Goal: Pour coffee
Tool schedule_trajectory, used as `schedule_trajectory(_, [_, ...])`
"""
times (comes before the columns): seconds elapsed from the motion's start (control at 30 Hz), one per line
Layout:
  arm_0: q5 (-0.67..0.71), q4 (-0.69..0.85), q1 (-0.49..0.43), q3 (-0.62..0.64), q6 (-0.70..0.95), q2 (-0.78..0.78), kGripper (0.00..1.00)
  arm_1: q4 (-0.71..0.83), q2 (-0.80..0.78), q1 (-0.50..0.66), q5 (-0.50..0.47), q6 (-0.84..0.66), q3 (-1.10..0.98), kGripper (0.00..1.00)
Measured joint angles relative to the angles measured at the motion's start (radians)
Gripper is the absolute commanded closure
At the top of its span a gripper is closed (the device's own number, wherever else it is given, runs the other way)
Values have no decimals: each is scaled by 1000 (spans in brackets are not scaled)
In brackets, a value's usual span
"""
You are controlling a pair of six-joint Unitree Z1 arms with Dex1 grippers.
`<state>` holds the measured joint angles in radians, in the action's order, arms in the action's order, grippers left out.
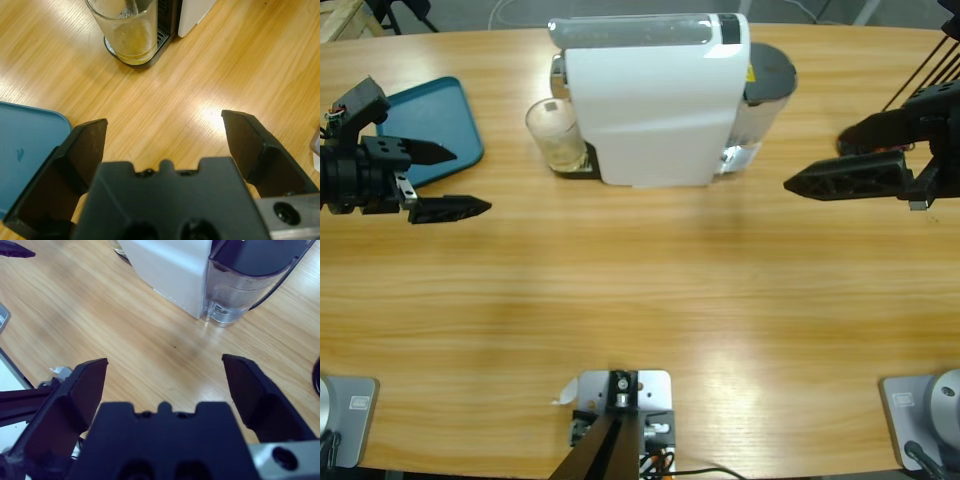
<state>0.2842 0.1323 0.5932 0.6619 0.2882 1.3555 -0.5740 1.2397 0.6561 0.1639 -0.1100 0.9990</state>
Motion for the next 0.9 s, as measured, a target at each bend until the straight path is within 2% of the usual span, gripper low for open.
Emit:
schedule_trajectory(0.27, [4,-1,2,0,5,0,0,-8,0,0,9,0,0,0])
schedule_trajectory(0.4, [4,-51,3,-1,22,27,0,-24,0,0,23,0,0,0])
schedule_trajectory(0.9, [36,-557,3,-8,25,292,0,-52,14,-9,29,21,0,0])
